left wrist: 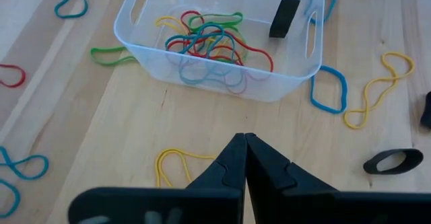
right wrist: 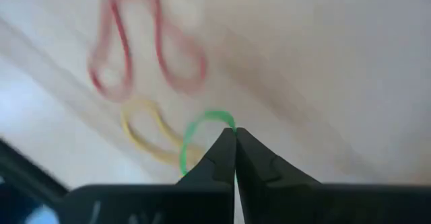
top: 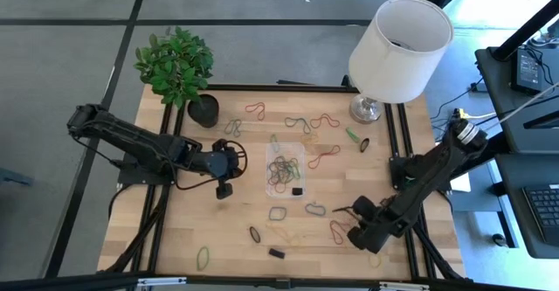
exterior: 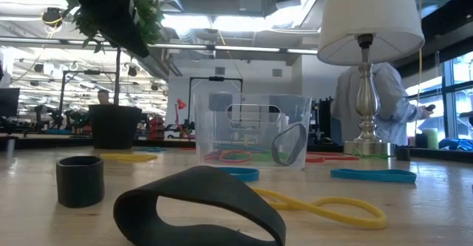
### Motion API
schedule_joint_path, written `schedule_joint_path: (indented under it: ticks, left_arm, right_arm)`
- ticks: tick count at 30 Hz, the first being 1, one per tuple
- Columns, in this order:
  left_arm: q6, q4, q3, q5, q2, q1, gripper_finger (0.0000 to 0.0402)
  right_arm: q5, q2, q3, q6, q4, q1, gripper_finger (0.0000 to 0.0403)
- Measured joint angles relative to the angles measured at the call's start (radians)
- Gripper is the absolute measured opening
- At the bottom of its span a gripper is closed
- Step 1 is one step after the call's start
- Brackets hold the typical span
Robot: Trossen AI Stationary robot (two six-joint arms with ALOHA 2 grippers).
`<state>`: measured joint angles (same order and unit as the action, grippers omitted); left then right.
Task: Pick and place rubber bands into bin
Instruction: Put the green rubber band into the transparent container
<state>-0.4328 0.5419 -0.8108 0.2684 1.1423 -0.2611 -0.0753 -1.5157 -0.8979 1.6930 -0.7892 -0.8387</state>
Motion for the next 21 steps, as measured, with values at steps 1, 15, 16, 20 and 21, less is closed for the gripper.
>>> schedule_joint_path:
  ticks: [1, 15, 16, 20, 21]
  left_arm:
    - [0.000, 0.000, 0.000, 0.000, 0.000, 0.000, 0.0003]
    - [0.001, -0.001, 0.000, 0.000, 0.000, 0.000, 0.0003]
    - [0.001, -0.001, 0.000, 0.000, 0.000, 0.000, 0.0003]
    - [0.001, -0.001, 0.000, 0.000, 0.000, 0.000, 0.0003]
    - [0.001, -0.001, 0.000, 0.000, 0.000, 0.000, 0.0003]
  right_arm:
    - [-0.048, 0.014, -0.022, -0.010, -0.024, 0.009, 0.0003]
    - [-0.378, -0.009, -0.391, -0.781, -0.082, 0.396, 0.0001]
    - [-0.379, -0.023, -0.405, -0.844, -0.047, 0.430, 0.0001]
    - [-0.372, -0.094, -0.469, -1.070, 0.114, 0.542, 0.0000]
    - [-0.361, -0.119, -0.487, -1.106, 0.141, 0.565, 0.0000]
